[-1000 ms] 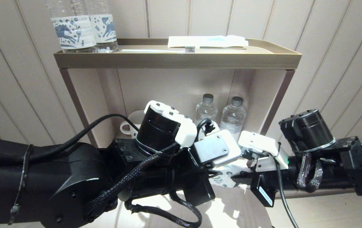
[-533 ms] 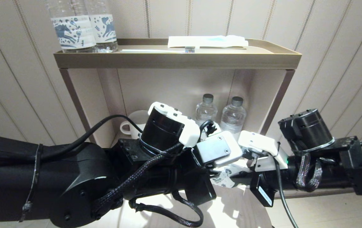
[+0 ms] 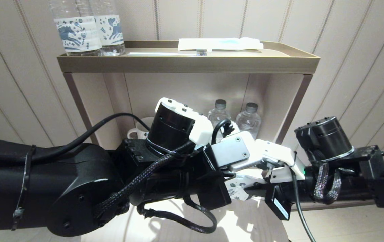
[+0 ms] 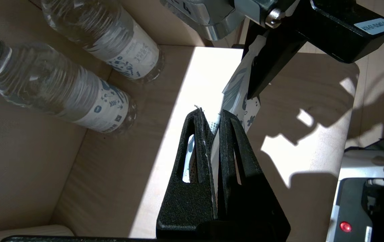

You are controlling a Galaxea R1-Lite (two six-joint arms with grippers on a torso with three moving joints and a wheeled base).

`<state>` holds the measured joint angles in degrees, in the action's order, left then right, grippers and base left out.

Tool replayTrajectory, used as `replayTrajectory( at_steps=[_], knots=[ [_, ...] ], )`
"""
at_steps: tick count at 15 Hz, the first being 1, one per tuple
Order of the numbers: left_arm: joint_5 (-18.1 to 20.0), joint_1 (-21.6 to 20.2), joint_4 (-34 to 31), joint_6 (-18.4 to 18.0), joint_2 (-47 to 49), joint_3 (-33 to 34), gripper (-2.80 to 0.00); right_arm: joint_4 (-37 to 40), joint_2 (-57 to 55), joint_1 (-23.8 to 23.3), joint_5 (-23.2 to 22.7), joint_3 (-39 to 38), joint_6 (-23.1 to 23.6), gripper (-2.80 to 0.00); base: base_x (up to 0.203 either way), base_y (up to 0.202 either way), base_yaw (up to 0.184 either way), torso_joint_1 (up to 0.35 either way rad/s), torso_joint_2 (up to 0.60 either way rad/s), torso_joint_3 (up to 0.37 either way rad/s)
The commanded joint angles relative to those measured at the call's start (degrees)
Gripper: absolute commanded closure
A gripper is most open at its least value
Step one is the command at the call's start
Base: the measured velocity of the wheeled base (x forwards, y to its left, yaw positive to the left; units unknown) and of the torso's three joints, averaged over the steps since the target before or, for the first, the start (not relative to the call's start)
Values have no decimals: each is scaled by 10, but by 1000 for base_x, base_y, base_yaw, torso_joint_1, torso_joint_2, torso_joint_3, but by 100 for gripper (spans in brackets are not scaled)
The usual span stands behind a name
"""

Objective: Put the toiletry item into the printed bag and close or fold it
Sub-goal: Place the toothpaste in the storage bag

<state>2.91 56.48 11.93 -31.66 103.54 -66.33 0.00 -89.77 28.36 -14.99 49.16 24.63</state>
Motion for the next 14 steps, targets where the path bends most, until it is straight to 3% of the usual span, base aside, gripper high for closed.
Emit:
replayTrajectory(
  at_steps=[1, 14],
  knots=[
    [-2, 0, -4, -3, 7, -5, 0, 0, -2, 0, -1, 1, 2, 0, 0, 0, 0, 0, 0, 0],
    [-1, -1, -5, -17, 16, 10, 0, 0, -5, 5, -12, 0, 1, 0, 0, 0, 0, 0, 0, 0]
  ],
)
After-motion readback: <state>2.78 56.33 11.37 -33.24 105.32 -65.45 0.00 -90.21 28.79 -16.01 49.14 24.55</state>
